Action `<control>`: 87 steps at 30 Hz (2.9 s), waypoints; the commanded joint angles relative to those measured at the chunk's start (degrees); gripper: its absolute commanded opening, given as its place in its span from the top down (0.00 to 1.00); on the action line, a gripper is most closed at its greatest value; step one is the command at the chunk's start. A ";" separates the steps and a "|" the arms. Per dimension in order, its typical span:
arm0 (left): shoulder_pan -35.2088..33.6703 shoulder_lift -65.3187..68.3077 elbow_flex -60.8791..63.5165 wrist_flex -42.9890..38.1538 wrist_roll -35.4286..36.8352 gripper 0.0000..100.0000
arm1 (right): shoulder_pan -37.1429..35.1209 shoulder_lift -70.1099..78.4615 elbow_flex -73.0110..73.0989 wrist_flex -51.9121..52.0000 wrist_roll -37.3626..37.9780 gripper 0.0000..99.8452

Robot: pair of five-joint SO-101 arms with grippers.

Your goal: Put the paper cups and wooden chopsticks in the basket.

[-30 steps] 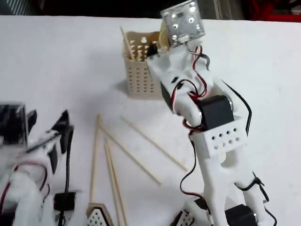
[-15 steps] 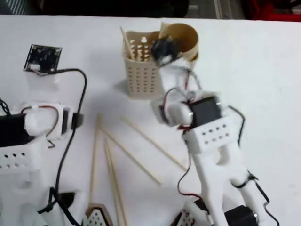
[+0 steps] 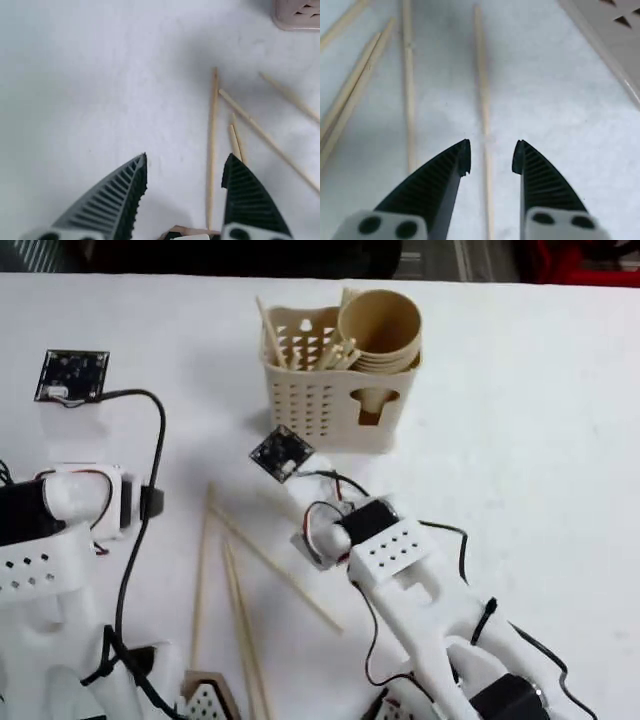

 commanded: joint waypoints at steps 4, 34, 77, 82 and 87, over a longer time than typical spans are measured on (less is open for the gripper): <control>-0.48 0.22 -0.09 -1.41 -0.62 0.75 | -0.48 10.51 -0.79 -6.20 0.62 0.85; -0.04 0.66 18.55 -11.43 -9.58 0.75 | 1.10 -1.98 -15.30 16.75 4.22 0.98; 10.33 47.96 12.13 -31.21 -4.48 0.85 | 9.10 -17.45 -48.44 2.51 -4.84 0.98; 10.42 55.87 5.36 -26.99 -4.48 0.90 | 9.10 -17.54 -48.44 -4.35 -8.53 0.98; 11.82 62.20 -0.70 -22.07 -4.40 0.96 | 9.10 -17.36 -48.18 -9.80 -12.04 0.98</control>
